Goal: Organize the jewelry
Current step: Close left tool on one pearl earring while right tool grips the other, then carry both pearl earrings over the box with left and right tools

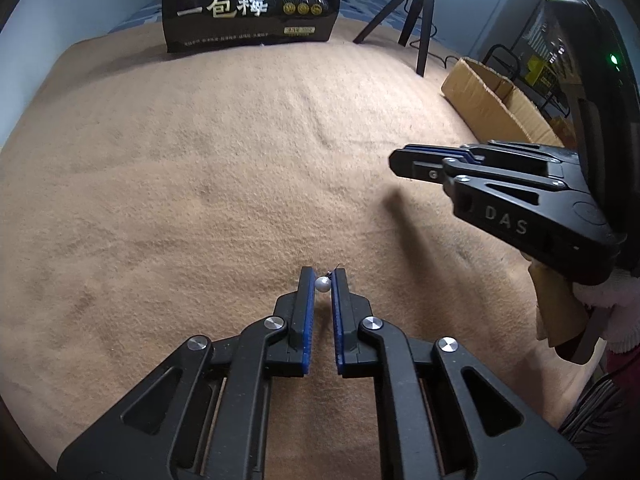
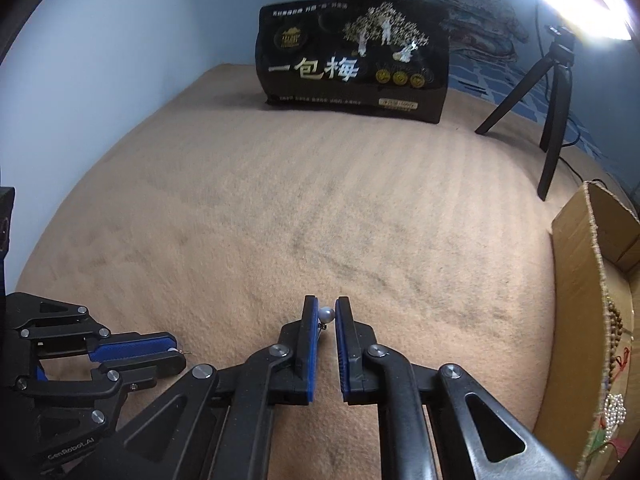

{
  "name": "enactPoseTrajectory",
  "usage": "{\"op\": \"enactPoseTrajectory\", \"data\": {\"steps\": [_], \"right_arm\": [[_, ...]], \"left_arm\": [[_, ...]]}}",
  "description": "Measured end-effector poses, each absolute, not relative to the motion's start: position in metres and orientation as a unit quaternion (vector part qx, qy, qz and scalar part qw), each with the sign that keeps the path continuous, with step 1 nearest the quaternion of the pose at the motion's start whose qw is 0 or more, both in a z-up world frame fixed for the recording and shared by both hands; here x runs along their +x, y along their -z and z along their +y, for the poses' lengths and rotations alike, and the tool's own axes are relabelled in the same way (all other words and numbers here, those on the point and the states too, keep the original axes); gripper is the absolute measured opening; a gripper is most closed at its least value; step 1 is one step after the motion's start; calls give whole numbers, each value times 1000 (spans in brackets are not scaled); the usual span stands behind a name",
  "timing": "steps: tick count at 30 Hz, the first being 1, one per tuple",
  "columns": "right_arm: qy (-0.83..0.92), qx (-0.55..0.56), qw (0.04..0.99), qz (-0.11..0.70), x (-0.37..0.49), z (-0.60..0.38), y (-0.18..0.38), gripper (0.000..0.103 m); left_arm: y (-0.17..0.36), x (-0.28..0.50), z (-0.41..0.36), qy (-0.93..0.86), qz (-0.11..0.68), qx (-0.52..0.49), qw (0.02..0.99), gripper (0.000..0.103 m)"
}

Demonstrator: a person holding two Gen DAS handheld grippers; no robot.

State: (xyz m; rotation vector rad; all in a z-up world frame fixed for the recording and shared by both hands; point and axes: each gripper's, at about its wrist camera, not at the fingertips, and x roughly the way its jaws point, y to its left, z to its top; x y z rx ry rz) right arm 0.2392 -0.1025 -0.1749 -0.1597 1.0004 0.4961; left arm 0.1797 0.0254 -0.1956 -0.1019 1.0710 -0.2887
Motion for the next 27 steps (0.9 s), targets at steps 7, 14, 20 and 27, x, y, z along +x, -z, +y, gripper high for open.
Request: {"op": "enactPoseTrajectory", "data": {"steps": [7, 14, 20, 27], "right_arm": [[-225, -61, 859, 457, 235, -120, 147, 6], [-206, -49, 875, 436, 224, -149, 116, 6], [-188, -35, 887, 420, 216, -177, 93, 6], [-156, -11, 900, 406, 208, -220, 73, 6]], "left_arm": [[171, 177, 28, 138, 485, -67, 861, 6], [146, 176, 18, 146, 459, -75, 873, 6], [129, 178, -1, 161, 443, -73, 879, 6], [110, 179, -28, 183, 426, -72, 883, 6]]}}
